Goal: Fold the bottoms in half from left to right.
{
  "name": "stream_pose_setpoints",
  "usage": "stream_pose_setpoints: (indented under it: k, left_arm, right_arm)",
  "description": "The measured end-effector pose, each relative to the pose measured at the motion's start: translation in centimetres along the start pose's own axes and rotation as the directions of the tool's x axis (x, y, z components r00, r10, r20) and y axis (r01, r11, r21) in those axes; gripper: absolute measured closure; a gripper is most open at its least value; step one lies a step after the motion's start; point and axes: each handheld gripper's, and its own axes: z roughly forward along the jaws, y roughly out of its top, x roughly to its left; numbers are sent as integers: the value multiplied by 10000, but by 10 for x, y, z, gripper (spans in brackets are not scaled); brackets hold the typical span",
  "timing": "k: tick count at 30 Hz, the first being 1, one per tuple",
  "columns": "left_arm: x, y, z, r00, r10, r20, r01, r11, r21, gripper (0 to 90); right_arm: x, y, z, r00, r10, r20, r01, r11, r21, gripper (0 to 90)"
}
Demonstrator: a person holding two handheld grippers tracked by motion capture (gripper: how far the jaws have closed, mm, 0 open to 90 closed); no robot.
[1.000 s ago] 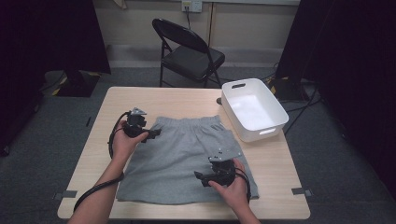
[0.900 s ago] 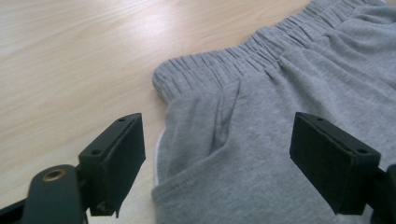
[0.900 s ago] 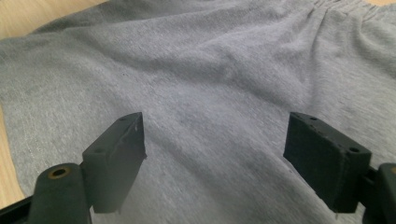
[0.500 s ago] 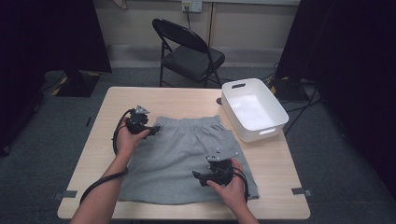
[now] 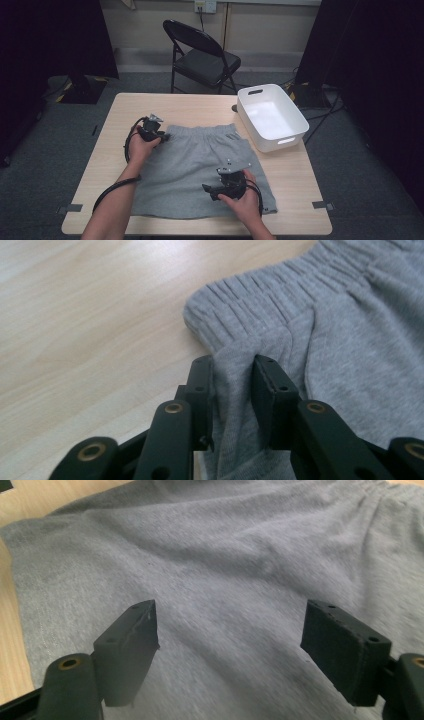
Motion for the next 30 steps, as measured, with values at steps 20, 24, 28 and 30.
stream_pose_setpoints:
  k: [20,24,28,30]
  left_arm:
    - [-11,15,-18,9996,281,84,-283,9991,329,873]
    - [-13,17,-23,9996,244,163,-248,9993,270,873]
    - [-14,19,-26,9995,278,153,-281,9993,234,873]
    - [-15,19,-27,9995,296,123,-299,9993,223,873]
  right_arm:
    - [53,26,50,9850,-1079,-1349,1116,9936,196,313]
    - [64,27,67,9755,-1453,-1654,1539,9873,399,358]
    - [76,33,81,9663,-1703,-1929,1806,9829,369,365]
    - [82,37,86,9597,-1917,-2054,2024,9788,321,381]
